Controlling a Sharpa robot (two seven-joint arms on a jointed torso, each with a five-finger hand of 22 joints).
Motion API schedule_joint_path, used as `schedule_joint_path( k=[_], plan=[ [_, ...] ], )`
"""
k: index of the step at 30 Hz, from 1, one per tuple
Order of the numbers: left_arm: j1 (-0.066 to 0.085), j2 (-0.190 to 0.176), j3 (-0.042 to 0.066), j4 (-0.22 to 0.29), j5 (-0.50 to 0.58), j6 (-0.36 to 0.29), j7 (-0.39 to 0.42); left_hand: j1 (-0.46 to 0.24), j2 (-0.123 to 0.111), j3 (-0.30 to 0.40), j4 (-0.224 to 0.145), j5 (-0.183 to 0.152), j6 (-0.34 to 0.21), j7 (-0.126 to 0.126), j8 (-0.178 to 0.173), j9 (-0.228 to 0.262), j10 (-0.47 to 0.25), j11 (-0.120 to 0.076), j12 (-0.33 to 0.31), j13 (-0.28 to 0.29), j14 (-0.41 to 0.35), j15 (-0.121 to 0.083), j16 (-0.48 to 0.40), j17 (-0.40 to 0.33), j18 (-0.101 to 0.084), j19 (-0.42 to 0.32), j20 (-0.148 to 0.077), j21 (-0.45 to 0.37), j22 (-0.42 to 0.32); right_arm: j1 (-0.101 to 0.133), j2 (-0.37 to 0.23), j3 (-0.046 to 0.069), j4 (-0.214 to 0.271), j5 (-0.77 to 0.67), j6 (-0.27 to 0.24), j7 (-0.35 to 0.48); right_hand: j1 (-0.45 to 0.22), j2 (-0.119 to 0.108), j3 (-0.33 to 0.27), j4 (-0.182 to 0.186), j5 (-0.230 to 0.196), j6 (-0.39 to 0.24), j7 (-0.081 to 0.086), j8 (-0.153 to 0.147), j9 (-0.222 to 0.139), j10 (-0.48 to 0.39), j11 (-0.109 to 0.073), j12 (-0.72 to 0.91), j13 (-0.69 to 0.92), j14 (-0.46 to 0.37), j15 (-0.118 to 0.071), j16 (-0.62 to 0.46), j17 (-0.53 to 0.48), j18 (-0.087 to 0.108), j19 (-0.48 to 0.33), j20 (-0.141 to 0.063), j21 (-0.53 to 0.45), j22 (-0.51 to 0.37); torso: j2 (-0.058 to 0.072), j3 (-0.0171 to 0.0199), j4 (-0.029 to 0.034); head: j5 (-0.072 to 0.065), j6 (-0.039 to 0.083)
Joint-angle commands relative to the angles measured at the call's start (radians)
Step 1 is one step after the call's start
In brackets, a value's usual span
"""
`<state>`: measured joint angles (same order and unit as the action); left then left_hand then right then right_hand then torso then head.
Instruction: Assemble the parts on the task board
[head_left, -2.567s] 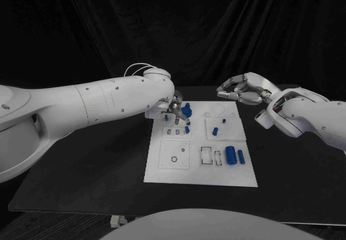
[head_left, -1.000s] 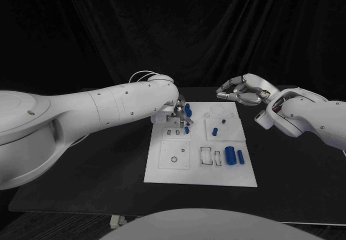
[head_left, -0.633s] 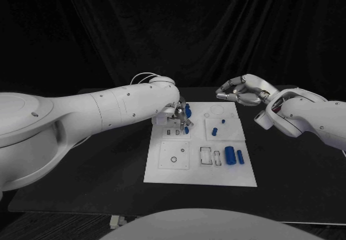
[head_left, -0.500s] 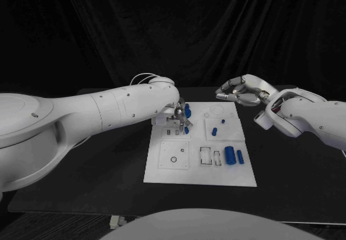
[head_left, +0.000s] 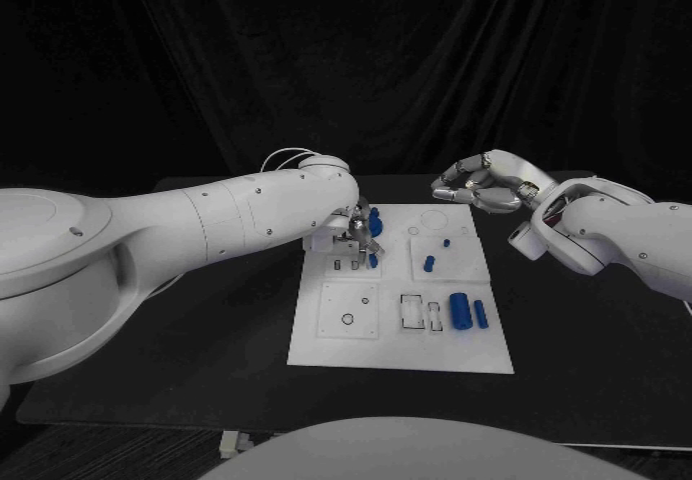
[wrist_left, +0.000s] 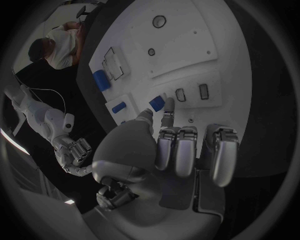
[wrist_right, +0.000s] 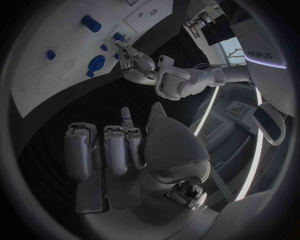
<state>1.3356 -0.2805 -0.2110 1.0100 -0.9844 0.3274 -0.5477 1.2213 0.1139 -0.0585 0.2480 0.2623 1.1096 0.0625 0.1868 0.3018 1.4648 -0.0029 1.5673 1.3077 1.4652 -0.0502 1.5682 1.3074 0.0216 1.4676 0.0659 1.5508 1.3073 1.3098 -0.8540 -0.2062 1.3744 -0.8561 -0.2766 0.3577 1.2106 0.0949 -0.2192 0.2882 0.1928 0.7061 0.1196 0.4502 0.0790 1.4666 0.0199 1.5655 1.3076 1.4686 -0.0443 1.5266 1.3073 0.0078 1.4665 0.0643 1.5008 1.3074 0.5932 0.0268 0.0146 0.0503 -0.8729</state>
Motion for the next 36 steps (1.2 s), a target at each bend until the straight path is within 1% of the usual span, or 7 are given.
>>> schedule_joint_path(
  k=[1,5,8,14,24,31,36],
  plan=[
    [-0.003,0.005,0.001,-0.002,0.008,0.013,0.013,0.013,0.0,0.016,-0.004,0.016,0.004,-0.001,-0.008,0.003,0.106,-0.007,0.003,0.263,0.106,-0.007,0.003,0.263,-0.008,0.063,-0.009,-0.006,0.213,-0.002,0.001,0.001,0.0,-0.003,0.013,-0.014,0.005,0.007,-0.006,0.0,0.004,-0.002,0.001,-0.002,-0.002,0.097,0.008,0.001,0.252,0.073,0.008,-0.002,0.166,0.015,0.054,0.009,-0.007,0.234,-0.001,0.0007,-0.0005,-0.001,0.0],
    [-0.004,0.008,0.001,-0.005,0.008,0.012,0.018,0.016,-0.002,0.025,-0.009,0.033,0.004,-0.002,-0.013,0.006,0.106,-0.008,0.003,0.263,0.106,-0.008,0.003,0.263,-0.007,0.061,-0.011,-0.007,0.211,-0.002,0.002,0.001,-0.001,-0.003,0.015,-0.015,0.006,0.008,-0.007,0.0,0.004,-0.001,0.001,-0.002,-0.002,0.097,0.008,0.001,0.252,0.072,0.008,-0.002,0.165,0.015,0.054,0.009,-0.008,0.233,-0.001,0.0012,0.0,-0.001,0.0],
    [-0.004,0.01,0.001,-0.008,0.008,0.013,0.021,0.021,-0.008,0.04,-0.017,0.059,0.003,-0.002,-0.019,0.01,0.106,-0.009,0.003,0.263,0.106,-0.01,0.003,0.263,-0.007,0.061,-0.012,-0.008,0.21,-0.002,0.003,0.001,-0.002,-0.003,0.016,-0.016,0.006,0.008,-0.007,0.0,0.004,-0.001,0.001,-0.002,-0.002,0.097,0.008,0.001,0.251,0.072,0.008,-0.003,0.164,0.015,0.053,0.009,-0.009,0.233,-0.001,0.0009,0.0005,-0.002,0.0],
    [-0.005,0.013,0.001,-0.015,0.008,0.013,0.027,0.032,-0.016,0.058,-0.032,0.079,0.002,-0.003,-0.025,0.014,0.106,-0.01,0.003,0.263,0.106,-0.011,0.003,0.263,-0.006,0.059,-0.014,-0.01,0.207,-0.002,0.003,0.001,-0.004,-0.003,0.018,-0.017,0.006,0.009,-0.007,0.0,0.004,-0.001,0.001,-0.002,-0.002,0.095,0.008,0.0,0.249,0.071,0.008,-0.004,0.161,0.016,0.052,0.01,-0.011,0.232,-0.001,0.0,0.0007,-0.004,0.0],
    [-0.006,0.017,0.001,-0.021,0.008,0.007,0.037,0.039,-0.022,0.072,-0.042,0.087,0.002,-0.003,-0.028,0.017,0.106,-0.011,0.003,0.263,0.106,-0.012,0.003,0.263,-0.006,0.059,-0.015,-0.01,0.208,-0.002,0.002,0.001,-0.004,-0.003,0.019,-0.021,0.007,0.009,-0.008,0.0,0.004,0.0,0.002,-0.001,-0.002,0.095,0.009,0.0,0.25,0.071,0.009,-0.004,0.161,0.017,0.05,0.01,-0.013,0.231,-0.002,0.001,0.0001,-0.005,0.0],
    [-0.007,0.018,0.001,-0.019,0.008,0.009,0.036,0.041,-0.03,0.083,-0.052,0.074,0.006,-0.005,-0.03,0.021,0.106,-0.012,0.003,0.263,0.106,-0.014,0.003,0.263,-0.006,0.061,-0.016,-0.01,0.21,-0.002,0.003,0.001,-0.004,-0.003,0.019,-0.022,0.006,0.01,-0.009,0.001,0.004,0.001,0.002,-0.001,-0.002,0.095,0.009,-0.001,0.248,0.07,0.009,-0.005,0.16,0.017,0.05,0.01,-0.013,0.231,-0.002,0.0007,0.0002,-0.002,0.0],
    [-0.007,0.015,0.001,-0.015,0.008,0.012,0.035,0.041,-0.031,0.085,-0.053,0.071,0.007,-0.005,-0.03,0.022,0.106,-0.012,0.003,0.263,0.106,-0.014,0.003,0.263,-0.007,0.062,-0.016,-0.009,0.211,-0.002,0.005,0.001,-0.005,-0.003,0.021,-0.023,0.007,0.01,-0.009,0.001,0.003,0.001,0.002,-0.001,-0.002,0.095,0.009,-0.001,0.248,0.07,0.009,-0.005,0.159,0.017,0.05,0.01,-0.014,0.231,-0.001,0.0002,0.0005,-0.003,0.0]
  ],
)
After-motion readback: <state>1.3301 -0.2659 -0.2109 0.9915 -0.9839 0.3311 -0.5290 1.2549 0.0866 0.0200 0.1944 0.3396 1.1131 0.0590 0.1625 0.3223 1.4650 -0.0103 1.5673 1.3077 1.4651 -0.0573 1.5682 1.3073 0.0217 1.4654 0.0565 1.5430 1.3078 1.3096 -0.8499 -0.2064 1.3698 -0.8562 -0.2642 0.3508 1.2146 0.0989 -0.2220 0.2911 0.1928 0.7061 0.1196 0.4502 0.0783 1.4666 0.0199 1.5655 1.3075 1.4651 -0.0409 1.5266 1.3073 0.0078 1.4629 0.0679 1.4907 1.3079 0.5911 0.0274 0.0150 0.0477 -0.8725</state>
